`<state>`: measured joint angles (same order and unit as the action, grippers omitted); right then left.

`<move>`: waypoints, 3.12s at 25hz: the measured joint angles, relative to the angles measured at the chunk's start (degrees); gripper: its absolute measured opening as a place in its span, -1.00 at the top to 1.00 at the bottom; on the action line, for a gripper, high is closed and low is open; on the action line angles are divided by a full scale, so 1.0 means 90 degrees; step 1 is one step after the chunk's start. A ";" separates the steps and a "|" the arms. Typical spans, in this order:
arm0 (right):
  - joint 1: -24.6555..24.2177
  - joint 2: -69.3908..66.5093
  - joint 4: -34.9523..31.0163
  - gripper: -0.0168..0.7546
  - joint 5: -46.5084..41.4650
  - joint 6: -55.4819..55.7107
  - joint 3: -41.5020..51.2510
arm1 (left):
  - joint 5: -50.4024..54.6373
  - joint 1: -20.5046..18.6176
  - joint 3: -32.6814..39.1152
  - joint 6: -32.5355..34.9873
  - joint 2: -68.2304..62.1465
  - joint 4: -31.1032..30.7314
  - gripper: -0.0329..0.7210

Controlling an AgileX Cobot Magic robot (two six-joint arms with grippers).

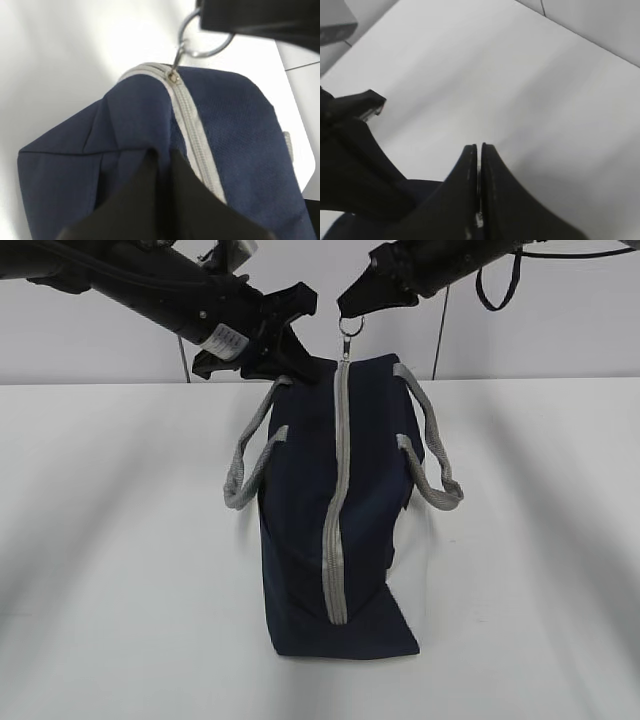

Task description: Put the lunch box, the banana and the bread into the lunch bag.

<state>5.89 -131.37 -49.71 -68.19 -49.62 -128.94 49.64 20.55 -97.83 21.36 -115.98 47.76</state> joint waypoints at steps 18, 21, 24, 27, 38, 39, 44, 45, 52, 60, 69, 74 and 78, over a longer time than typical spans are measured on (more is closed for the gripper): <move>-0.0083 -0.0359 -0.0533 1.00 0.0241 -0.1132 0.0000 | 0.0021 0.0000 -0.0006 0.0048 0.0000 -0.0011 0.88; -0.0083 -0.0588 -0.0841 1.00 0.0251 -0.1947 0.0000 | 0.0049 0.0000 -0.0006 0.0159 0.0000 -0.0011 0.88; -0.0083 -0.0727 -0.1002 1.00 0.0225 -0.2535 0.0000 | 0.0062 0.0000 -0.0006 0.0222 0.0000 -0.0006 0.88; -0.0083 -0.0803 -0.1165 1.00 0.0152 -0.2949 0.0000 | 0.0069 0.0000 -0.0006 0.0241 0.0000 0.0000 0.88; -0.0083 -0.1032 -0.1415 1.00 -0.0050 -0.3345 -0.0003 | 0.0123 0.0000 -0.0006 0.0289 0.0000 0.0151 0.87; -0.0083 -0.1032 -0.1415 1.00 -0.0050 -0.3345 -0.0003 | 0.0123 -0.0014 -0.0006 0.0289 0.0000 0.0158 0.83; -0.0083 -0.1032 -0.1404 1.00 -0.0064 -0.3356 -0.0003 | 0.0340 -0.0189 -0.0006 0.0117 0.0000 0.0180 -0.08; -0.0083 -0.1032 -0.1403 1.00 -0.0064 -0.3356 -0.0003 | 0.0414 -0.0250 -0.0006 0.0000 0.0000 0.0186 -0.23; -0.0083 -0.1032 -0.1379 1.00 -0.0064 -0.3372 -0.0003 | 0.0536 -0.0556 -0.0240 -0.0563 0.0000 0.0241 -0.25; -0.0083 -0.1032 -0.1368 1.00 -0.0064 -0.3372 -0.0003 | 0.0993 -0.0561 -0.1048 -0.1321 -0.0459 0.0273 -0.19; -0.0083 -0.1032 -0.1331 1.00 -0.0100 -0.3372 -0.0003 | 0.1408 -0.0554 -0.1898 -0.1744 -0.1248 0.0131 -0.18; -0.0083 -0.1032 -0.1279 1.00 -0.0112 -0.3372 -0.0003 | 0.1408 -0.0450 -0.1932 -0.1763 -0.1248 0.0183 0.03; -0.0083 -0.1032 -0.1195 1.00 -0.0123 -0.3372 -0.0003 | 0.1408 -0.0330 -0.1936 -0.1763 -0.1248 0.0189 0.11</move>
<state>5.15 -140.66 -60.46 -69.30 -79.97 -128.96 62.32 17.58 -115.25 5.49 -127.21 49.47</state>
